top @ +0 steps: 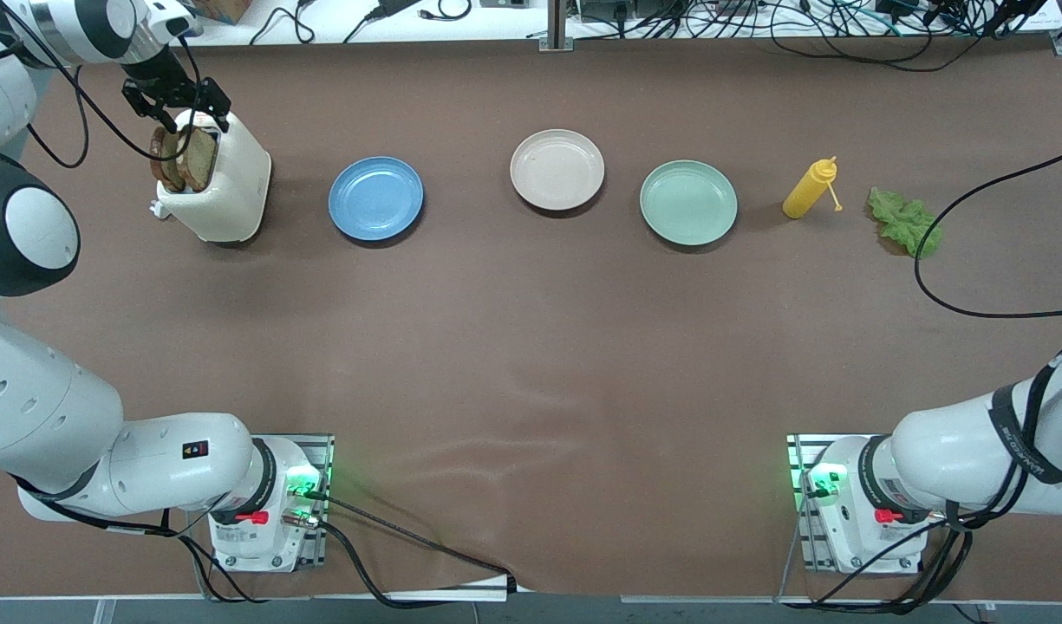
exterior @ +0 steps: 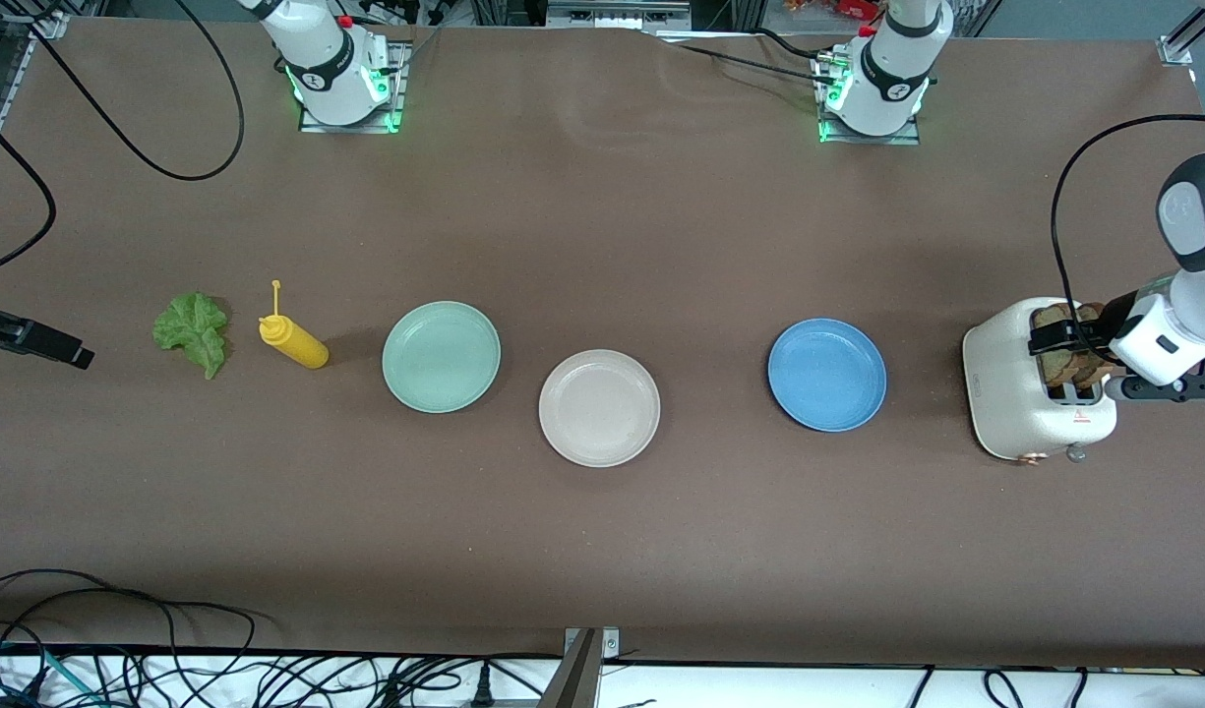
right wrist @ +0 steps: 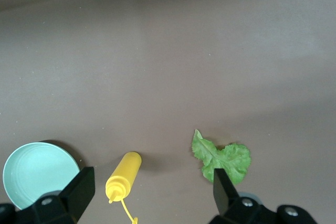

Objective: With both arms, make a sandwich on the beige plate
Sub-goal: 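Reach the left gripper into the toaster and grasp a bread slice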

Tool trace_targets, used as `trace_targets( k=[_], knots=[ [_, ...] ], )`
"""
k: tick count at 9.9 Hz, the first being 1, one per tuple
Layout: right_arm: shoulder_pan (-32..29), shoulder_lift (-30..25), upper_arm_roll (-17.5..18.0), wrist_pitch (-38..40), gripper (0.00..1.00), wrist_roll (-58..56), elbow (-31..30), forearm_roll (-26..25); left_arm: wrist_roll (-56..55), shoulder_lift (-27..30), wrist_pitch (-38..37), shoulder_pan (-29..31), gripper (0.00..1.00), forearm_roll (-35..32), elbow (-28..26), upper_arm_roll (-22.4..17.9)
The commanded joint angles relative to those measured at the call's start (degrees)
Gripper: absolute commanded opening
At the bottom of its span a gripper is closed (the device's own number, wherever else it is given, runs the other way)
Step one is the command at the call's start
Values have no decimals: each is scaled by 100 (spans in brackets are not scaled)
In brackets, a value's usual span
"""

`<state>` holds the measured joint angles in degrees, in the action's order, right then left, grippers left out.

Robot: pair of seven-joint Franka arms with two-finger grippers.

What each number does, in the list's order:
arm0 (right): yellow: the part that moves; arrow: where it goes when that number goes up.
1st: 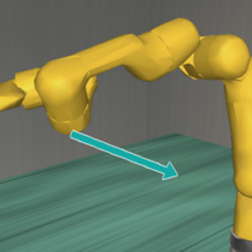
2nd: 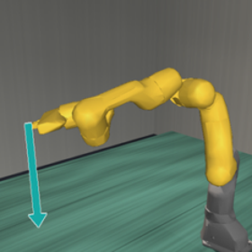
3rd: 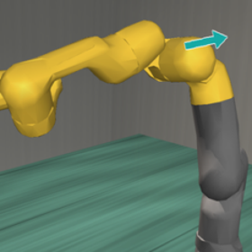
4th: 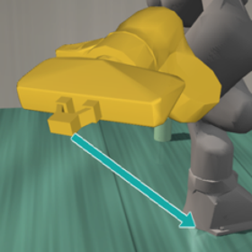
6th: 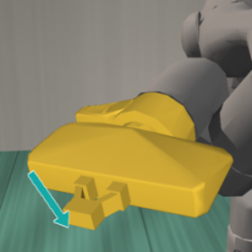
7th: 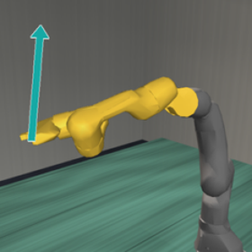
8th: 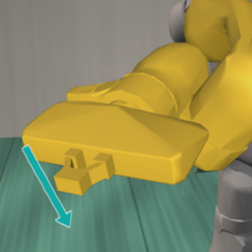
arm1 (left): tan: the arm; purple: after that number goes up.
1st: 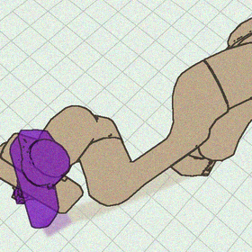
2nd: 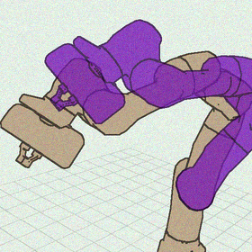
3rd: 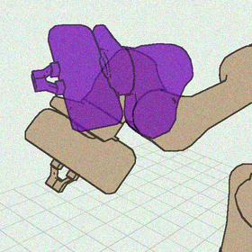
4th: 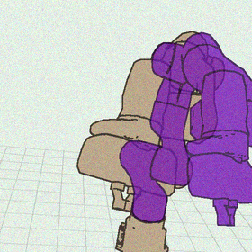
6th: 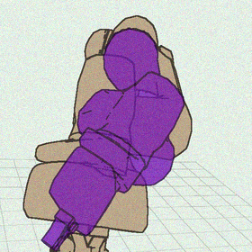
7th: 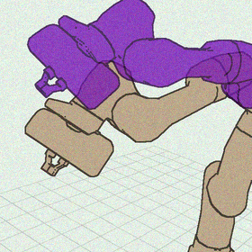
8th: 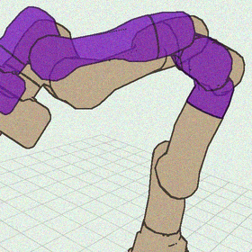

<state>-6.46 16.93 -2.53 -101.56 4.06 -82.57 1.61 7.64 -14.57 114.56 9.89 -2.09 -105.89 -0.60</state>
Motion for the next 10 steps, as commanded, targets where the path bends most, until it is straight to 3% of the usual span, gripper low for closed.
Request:
trace_targets(
  k=[1, 2, 3, 4, 5, 8, 10],
  knots=[
    [-13, -67, 15, -65, 100, -28, -102, -20, 141, 375, 409, 100, 100, -46, -616, 60],
    [-31, -67, 15, -65, 100, -46, -102, -20, 141, 402, 436, 153, 100, -46, -713, 60],
    [-31, -67, 15, -65, 100, -46, -102, -20, 167, 402, 436, 197, 75, -46, -775, 60],
    [-31, -67, 15, -65, 100, -55, -102, -20, 515, 393, 427, 215, 29, -46, -802, 60],
    [-31, -67, 15, -74, 100, -46, -93, -20, 641, 358, 427, 285, 0, -46, -802, 60],
    [-48, -67, 7, -66, 100, -72, -110, -20, 940, 340, 357, 303, 0, -55, -689, 51],
    [-48, -67, -2, -65, 100, -178, -110, -12, 1282, 349, 121, 303, 0, -90, -330, 60]
  ],
)
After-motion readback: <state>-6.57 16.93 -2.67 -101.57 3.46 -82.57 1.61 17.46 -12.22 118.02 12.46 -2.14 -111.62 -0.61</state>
